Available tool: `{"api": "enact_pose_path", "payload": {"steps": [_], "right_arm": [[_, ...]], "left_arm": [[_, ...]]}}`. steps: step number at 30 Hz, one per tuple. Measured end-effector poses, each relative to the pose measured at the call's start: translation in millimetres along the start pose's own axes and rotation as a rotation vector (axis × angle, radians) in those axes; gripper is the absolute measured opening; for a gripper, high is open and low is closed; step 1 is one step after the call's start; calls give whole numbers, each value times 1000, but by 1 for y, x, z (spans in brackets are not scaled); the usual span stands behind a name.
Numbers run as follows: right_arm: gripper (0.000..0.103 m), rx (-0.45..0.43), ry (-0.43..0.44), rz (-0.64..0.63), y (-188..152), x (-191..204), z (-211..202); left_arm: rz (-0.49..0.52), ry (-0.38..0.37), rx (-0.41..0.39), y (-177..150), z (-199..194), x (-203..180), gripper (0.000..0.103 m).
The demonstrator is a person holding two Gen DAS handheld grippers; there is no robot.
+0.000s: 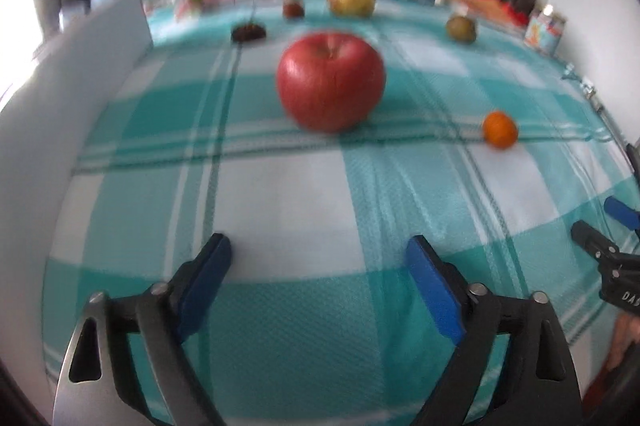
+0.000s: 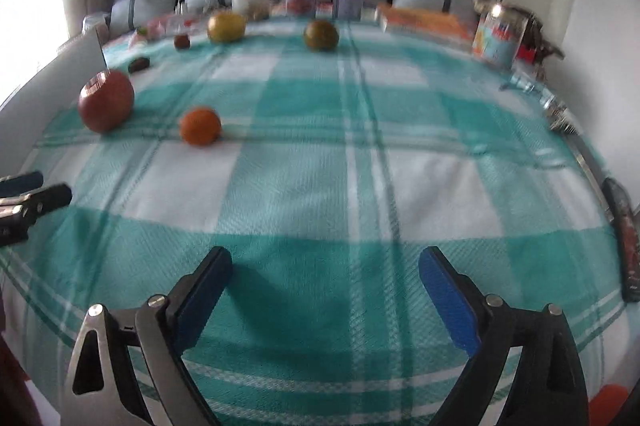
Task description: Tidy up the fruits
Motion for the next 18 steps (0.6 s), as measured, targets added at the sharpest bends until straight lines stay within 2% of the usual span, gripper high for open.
{"api": "enact_pose_path", "payload": {"steps": [5, 18], "right_arm": [[101, 25, 19, 17, -4, -7, 5], [102, 29, 15, 19, -4, -6, 5]], "left_arm": [[3, 10, -6, -2, 1, -1, 94], [4, 11, -6, -1, 1, -1, 94]]}}
Point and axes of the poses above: each gripper's, at about its wrist camera, not at the fingertips, and z roughly the way its jaws point, x to its left, y to its top, the point moved 5 cm from there along z, roughly the way its jaws point, and after that the axes turned 1 degree about y, right-handed, at the moved point
